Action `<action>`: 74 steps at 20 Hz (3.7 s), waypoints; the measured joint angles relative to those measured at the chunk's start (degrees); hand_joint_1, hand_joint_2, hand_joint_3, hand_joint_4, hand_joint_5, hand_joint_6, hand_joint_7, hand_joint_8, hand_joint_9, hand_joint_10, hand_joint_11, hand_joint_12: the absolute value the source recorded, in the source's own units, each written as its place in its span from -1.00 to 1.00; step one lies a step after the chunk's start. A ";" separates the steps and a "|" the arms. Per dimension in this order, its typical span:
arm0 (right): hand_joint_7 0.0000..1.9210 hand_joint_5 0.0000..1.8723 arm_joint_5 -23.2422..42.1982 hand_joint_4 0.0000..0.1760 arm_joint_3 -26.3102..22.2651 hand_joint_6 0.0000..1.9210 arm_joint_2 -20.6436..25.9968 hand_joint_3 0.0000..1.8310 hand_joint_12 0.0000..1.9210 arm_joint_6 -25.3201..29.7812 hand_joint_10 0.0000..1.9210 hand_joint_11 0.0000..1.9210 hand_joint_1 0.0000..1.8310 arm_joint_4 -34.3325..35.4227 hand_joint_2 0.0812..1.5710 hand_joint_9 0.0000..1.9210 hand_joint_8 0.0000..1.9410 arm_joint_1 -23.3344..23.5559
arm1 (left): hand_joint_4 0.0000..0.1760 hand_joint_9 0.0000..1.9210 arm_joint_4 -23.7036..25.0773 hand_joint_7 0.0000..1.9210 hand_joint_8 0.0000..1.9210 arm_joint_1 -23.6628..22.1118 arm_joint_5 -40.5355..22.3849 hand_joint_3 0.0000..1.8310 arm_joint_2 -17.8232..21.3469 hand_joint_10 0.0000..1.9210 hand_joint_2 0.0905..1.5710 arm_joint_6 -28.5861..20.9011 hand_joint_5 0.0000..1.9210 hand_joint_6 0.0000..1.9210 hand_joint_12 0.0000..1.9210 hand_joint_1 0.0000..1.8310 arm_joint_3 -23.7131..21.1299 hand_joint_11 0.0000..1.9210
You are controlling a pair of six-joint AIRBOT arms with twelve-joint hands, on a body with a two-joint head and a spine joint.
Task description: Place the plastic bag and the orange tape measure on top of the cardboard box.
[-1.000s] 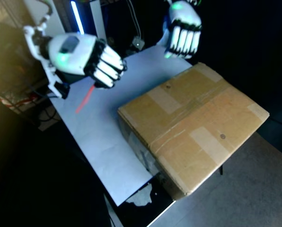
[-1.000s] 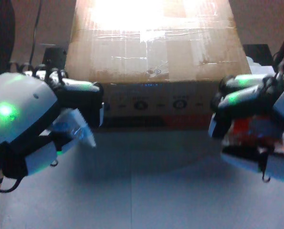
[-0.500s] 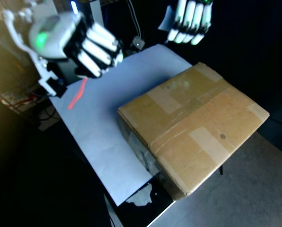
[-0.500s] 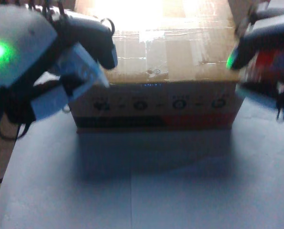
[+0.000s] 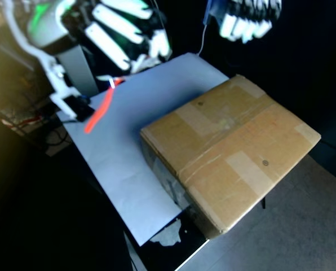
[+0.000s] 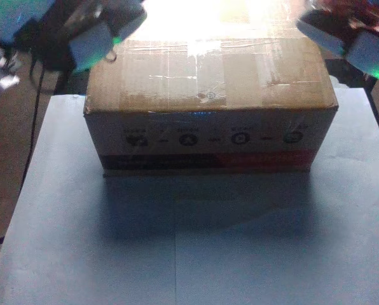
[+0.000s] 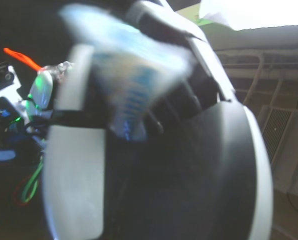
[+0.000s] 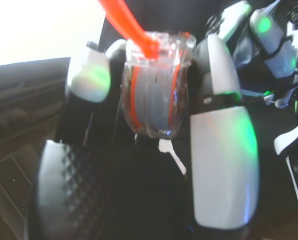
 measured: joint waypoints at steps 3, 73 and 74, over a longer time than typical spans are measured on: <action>0.27 0.20 2.36 -1.00 5.70 -0.19 -5.27 -1.00 1.00 -0.02 1.00 0.64 0.33 0.20 0.32 0.53 0.99 3.54 | -1.00 -0.05 0.26 -0.07 0.21 -1.99 -3.23 -1.00 -2.56 0.38 0.46 -0.09 -0.26 0.12 0.53 0.49 3.43 -0.13; -0.81 -0.84 -5.22 -1.00 3.50 -0.04 -0.20 -1.00 0.87 11.56 0.49 -0.82 -0.13 1.90 0.21 -0.82 0.22 -7.15 | -1.00 -0.80 0.35 -0.56 -1.00 9.14 8.41 -1.00 5.66 -0.35 0.17 -0.81 -0.59 -1.00 0.71 -0.10 -0.87 -1.00; -0.81 -0.84 -7.13 -1.00 2.86 -0.02 0.44 -1.00 0.86 11.56 0.47 -0.83 -0.10 2.08 0.21 -0.82 0.21 -8.00 | -1.00 -0.79 -0.46 -0.54 -0.99 10.40 11.04 -0.99 6.49 -0.28 0.21 -0.79 -0.59 -1.00 0.74 -0.11 -1.49 -0.97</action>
